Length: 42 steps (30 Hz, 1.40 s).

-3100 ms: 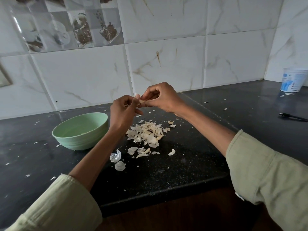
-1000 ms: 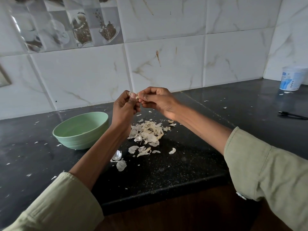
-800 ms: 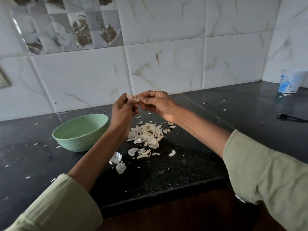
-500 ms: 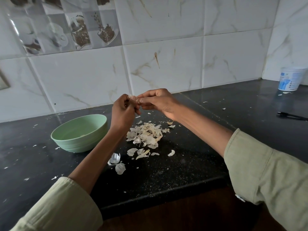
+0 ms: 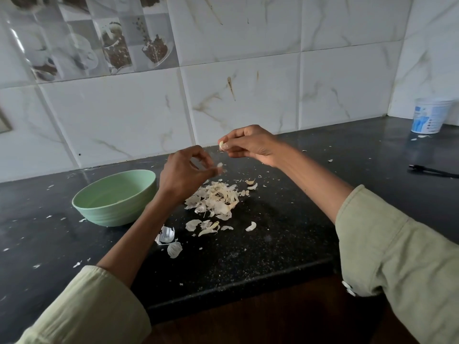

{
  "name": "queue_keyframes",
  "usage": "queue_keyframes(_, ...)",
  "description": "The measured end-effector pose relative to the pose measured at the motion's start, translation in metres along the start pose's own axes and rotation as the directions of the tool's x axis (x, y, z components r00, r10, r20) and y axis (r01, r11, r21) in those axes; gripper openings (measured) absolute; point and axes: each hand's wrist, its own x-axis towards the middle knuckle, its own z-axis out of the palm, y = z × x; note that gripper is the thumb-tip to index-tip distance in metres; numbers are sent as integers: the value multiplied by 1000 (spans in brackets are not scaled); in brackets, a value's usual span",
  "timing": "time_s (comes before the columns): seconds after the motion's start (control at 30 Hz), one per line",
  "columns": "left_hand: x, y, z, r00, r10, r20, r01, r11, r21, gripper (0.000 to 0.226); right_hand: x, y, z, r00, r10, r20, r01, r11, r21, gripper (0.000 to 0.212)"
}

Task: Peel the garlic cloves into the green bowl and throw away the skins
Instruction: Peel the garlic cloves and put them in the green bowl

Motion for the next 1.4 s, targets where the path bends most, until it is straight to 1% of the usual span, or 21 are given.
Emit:
queue_keyframes(0.07, 0, 1, 2, 999, 34, 36, -36, 998, 46, 31, 0, 2, 1, 1000, 10, 24, -9, 999, -38, 23)
queue_keyframes(0.17, 1, 0, 3, 991, 107, 81, -113, 991, 66, 14, 0, 1, 5, 995, 31, 96, -21, 994, -106, 28)
queue_keyframes(0.23, 4, 0, 1, 984, 136, 113, -146, 985, 88, 11, -1, 0, 7, 991, 44, 124, -23, 987, -161, 29)
queue_keyframes(0.27, 4, 0, 0, 978, 152, 142, -167, 981, 101, 13, -2, 0, 7, 991, 49, 127, -25, 983, -182, 30)
queue_keyframes(0.37, 5, -2, 0, 953, 218, 213, -249, 960, 131, 38, -2, -1, 5, 992, 57, 112, -34, 980, -197, 31)
queue_keyframes(0.4, 5, -2, 0, 952, 223, 210, -254, 958, 133, 39, -2, -1, 4, 993, 58, 107, -37, 981, -193, 31)
queue_keyframes(0.5, 4, -1, 1, 969, 197, 150, -216, 969, 123, 20, -1, -2, 3, 994, 65, 85, -48, 981, -190, 33)
queue_keyframes(0.6, 2, 8, -2, 981, 183, 69, -187, 979, 74, 44, -2, -3, 6, 993, 70, 96, -47, 975, -219, 37)
queue_keyframes(0.63, 2, 11, -3, 979, 200, 42, -202, 978, 42, 43, -2, -3, 7, 991, 73, 108, -47, 974, -222, 36)
queue_keyframes(0.73, 2, 17, -5, 966, 257, 6, -257, 966, -26, 20, -3, -4, 9, 986, 72, 153, -37, 975, -219, 29)
queue_keyframes(0.77, 2, 17, -6, 967, 255, 3, -255, 966, -29, 17, -4, -5, 10, 984, 69, 167, -32, 976, -215, 28)
queue_keyframes(0.83, 3, 15, -10, 972, 236, -17, -236, 972, 11, 15, -6, -8, 8, 976, 62, 207, -18, 978, -210, 27)
queue_keyframes(0.9, 3, 15, -16, 976, 203, -80, -188, 968, 164, 12, -8, -13, 2, 966, 46, 254, 26, 962, -272, 27)
queue_keyframes(0.93, 3, 15, -20, 976, 182, -117, -142, 947, 286, 10, -8, -16, -3, 961, 32, 273, 72, 929, -363, 26)
queue_keyframes(1.0, 2, 14, -27, 974, 115, -195, -14, 890, 455, 15, -9, -19, -14, 948, 39, 316, 165, 788, -593, 25)
queue_keyframes(1.07, 2, 13, -36, 952, -4, -307, 158, 863, 480, 20, -8, -20, -24, 938, 116, 328, 180, 645, -743, 24)
queue_keyframes(1.13, 2, 9, -44, 911, -124, -393, 316, 821, 474, 18, -8, -19, -29, 921, 219, 321, 146, 571, -808, 22)
queue_keyframes(1.17, 2, 7, -47, 900, -173, -400, 365, 801, 474, 16, -8, -17, -30, 907, 267, 325, 132, 552, -823, 22)
queue_keyframes(1.23, 1, 6, -50, 898, -250, -363, 406, 789, 461, 10, -7, -13, -30, 876, 339, 343, 122, 531, -838, 22)
queue_keyframes(1.3, -1, 9, -50, 905, -291, -309, 410, 790, 455, 10, -6, -11, -30, 854, 386, 350, 121, 507, -853, 22)
queue_keyframes(1.4, -3, 12, -48, 918, -268, -293, 381, 803, 458, 10, -5, -10, -30, 838, 428, 339, 96, 496, -863, 23)
